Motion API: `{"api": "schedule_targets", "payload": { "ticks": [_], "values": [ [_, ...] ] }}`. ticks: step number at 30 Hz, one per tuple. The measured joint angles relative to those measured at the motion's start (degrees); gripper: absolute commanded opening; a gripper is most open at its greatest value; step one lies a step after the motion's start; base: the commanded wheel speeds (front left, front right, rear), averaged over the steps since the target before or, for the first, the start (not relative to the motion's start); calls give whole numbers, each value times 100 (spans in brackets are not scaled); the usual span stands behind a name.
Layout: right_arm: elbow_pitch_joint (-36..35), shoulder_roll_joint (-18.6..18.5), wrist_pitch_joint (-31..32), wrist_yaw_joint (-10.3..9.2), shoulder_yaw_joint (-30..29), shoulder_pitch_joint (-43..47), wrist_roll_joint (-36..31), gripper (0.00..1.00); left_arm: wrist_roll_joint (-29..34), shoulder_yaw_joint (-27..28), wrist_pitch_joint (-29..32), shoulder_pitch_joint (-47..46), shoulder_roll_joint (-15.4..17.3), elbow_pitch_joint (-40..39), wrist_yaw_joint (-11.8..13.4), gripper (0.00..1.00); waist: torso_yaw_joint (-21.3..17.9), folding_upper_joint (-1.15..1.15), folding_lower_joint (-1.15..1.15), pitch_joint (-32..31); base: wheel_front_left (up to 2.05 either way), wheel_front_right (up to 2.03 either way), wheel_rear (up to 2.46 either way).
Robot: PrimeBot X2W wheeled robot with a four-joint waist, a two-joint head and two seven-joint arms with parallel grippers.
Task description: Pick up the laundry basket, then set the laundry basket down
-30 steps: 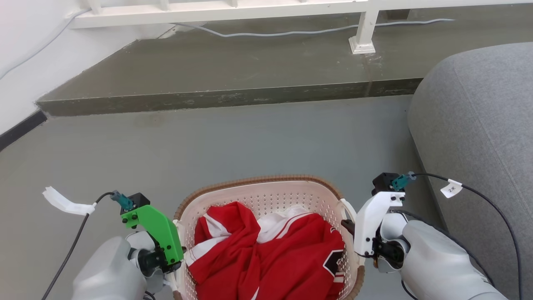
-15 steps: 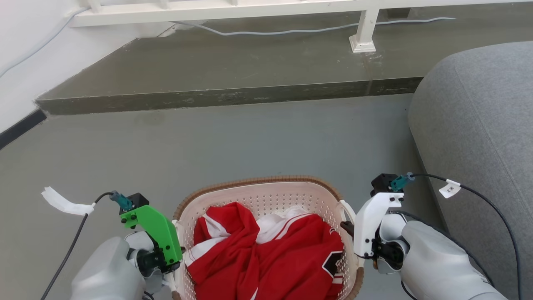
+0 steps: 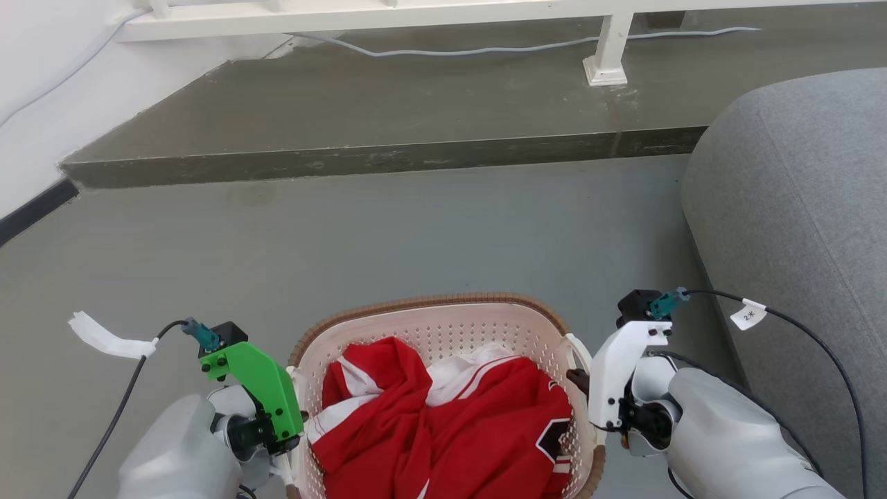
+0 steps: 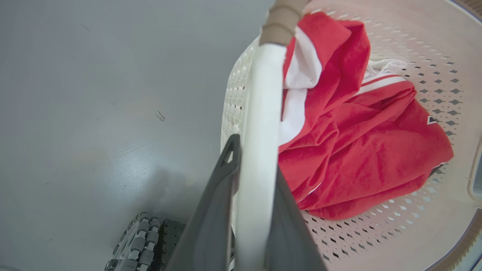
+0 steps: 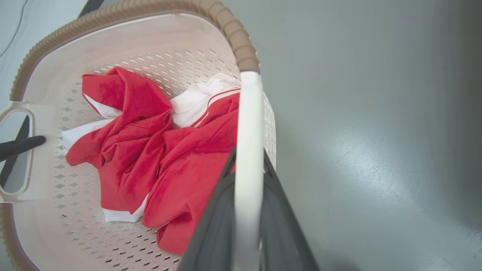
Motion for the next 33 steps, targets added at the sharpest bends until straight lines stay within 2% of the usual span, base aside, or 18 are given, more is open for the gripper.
{"api": "schedule_targets", "payload": {
  "ticks": [17, 33],
  "values": [
    [-60, -37, -102, 0, 90, -188, 10, 0, 0, -31, -160, -141, 32, -78, 0, 0, -10, 0, 0, 324, 0, 0, 0],
    [-100, -115, -622, 0, 105, -644, -40, 0, 254, -103, -843, -591, 44, -230, -5, 0, -12, 0, 0, 1282, 0, 0, 0]
  ]
}}
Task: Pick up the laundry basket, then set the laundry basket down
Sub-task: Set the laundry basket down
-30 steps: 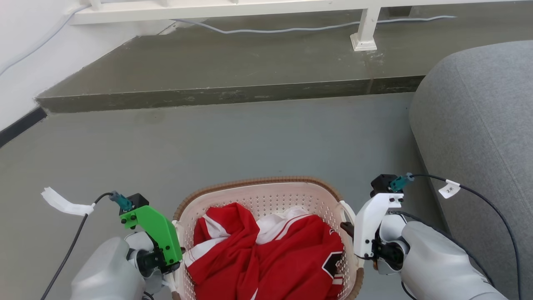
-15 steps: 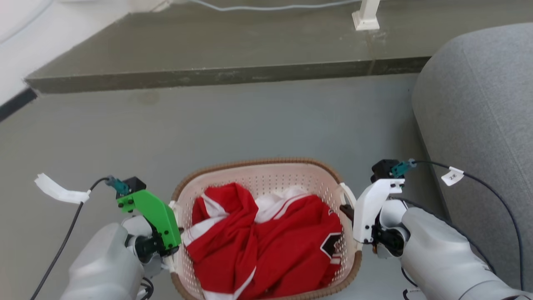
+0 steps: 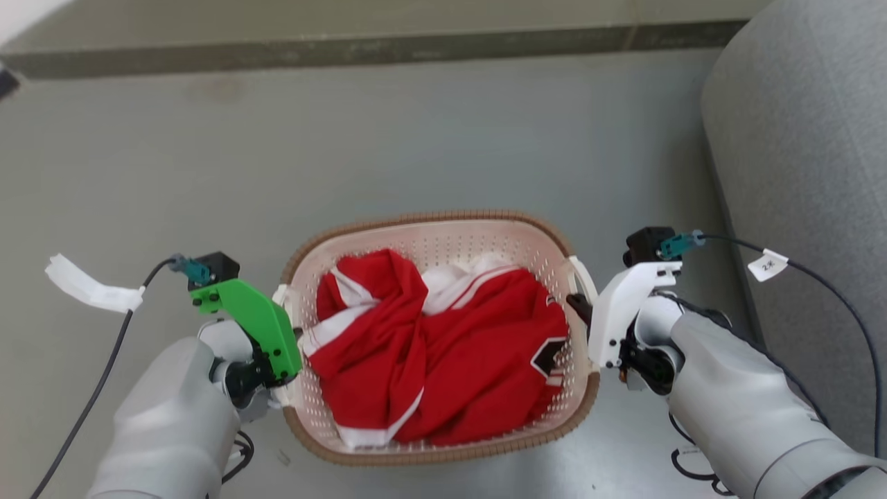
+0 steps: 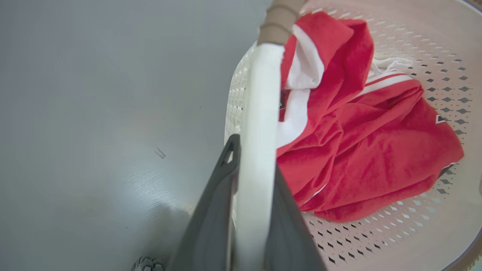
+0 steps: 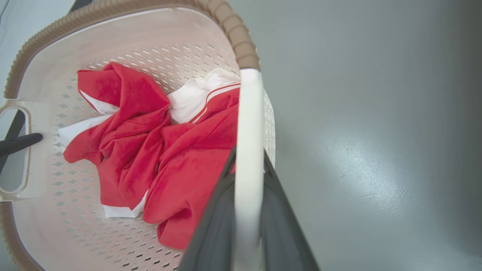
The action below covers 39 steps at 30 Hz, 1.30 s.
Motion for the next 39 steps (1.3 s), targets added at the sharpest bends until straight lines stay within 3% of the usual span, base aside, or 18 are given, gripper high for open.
{"api": "schedule_targets", "payload": {
  "ticks": [25, 39],
  "values": [
    [60, -66, -753, 1, 48, -800, -233, 0, 331, -120, -1110, -666, -2, -132, 0, 0, 3, 0, 1, 1767, 0, 0, 0],
    [83, -83, -1490, -5, 70, -1167, -417, 0, 470, -138, -1797, -1045, -8, -114, 0, 0, 73, 0, 1, 2639, 0, 0, 0]
  ]
}}
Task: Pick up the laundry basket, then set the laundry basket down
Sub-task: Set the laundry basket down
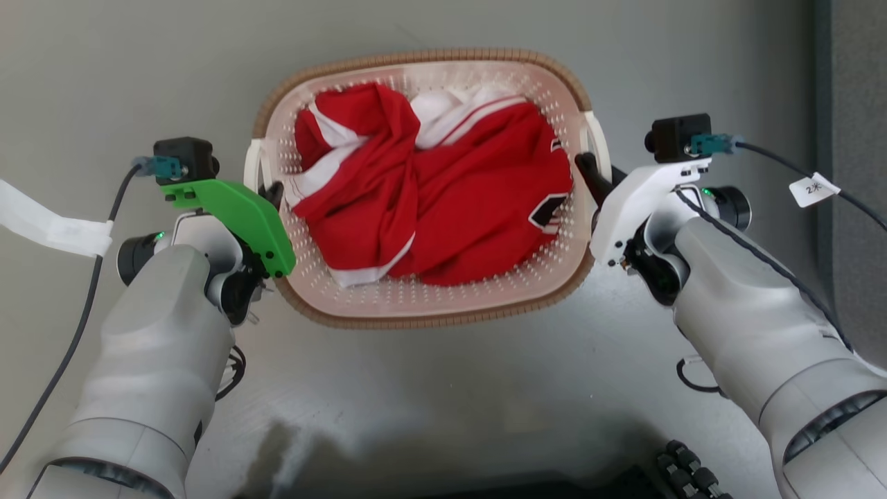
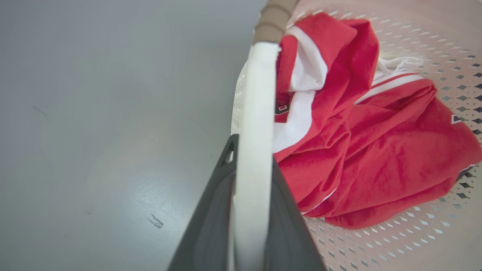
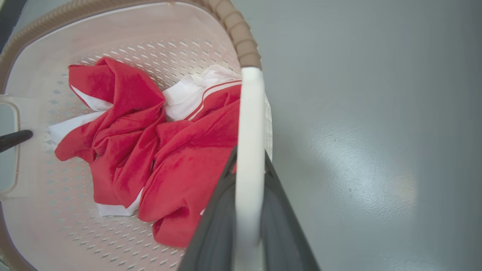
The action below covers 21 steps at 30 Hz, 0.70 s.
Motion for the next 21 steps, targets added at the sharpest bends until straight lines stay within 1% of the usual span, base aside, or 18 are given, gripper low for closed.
{"api": "schedule_targets", "payload": {
  "ticks": [8, 15, 21],
  "values": [
    [57, 0, -347, -47, 29, -214, -107, 0, 44, 4, -369, -155, -20, 22, 0, 0, 5, 0, 0, 346, 0, 0, 0],
    [178, 25, -420, -52, 27, -273, -107, 0, 52, -9, -593, -171, -78, 131, 0, 0, 25, 0, 0, 529, 0, 0, 0],
    [274, 53, -466, -52, 23, -298, -105, 0, 77, -37, -648, -193, -107, 190, -1, 0, 36, 0, 0, 590, 0, 0, 0]
  ]
}}
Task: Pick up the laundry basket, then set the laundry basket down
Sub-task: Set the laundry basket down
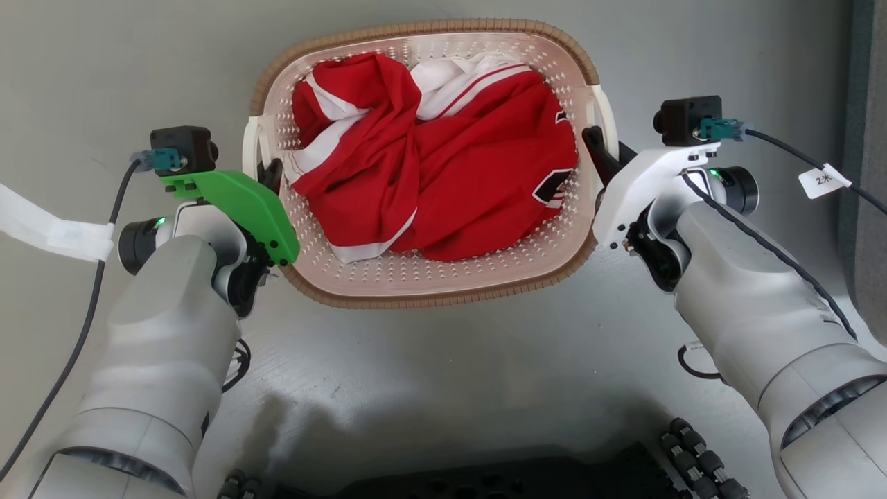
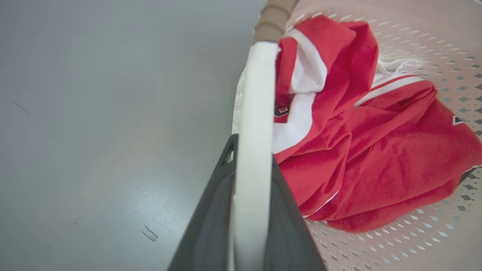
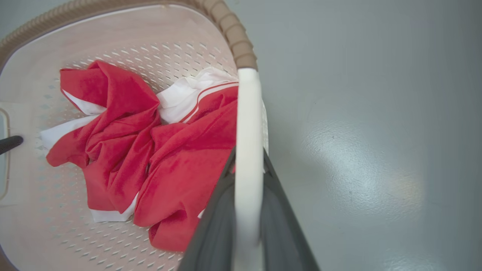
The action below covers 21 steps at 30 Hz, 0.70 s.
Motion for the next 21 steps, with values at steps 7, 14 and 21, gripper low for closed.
{"api": "schedule_targets", "payload": {
  "ticks": [7, 14, 21],
  "values": [
    [65, 12, -51, 2, 1, -3, 2, 43, 0, 7, -68, -54, -55, 119, -1, 55, 19, 0, 0, 35, 0, 0, 0],
    [127, -140, -103, -1, 38, -3, -1, 100, 0, -1, -160, -175, 65, 175, 0, 100, 57, 0, 0, 50, 0, 0, 0],
    [168, -129, -148, 2, 70, -3, -10, 100, 0, -47, -197, -175, 32, 241, 0, 100, 99, 0, 0, 44, 0, 0, 0]
  ]
}}
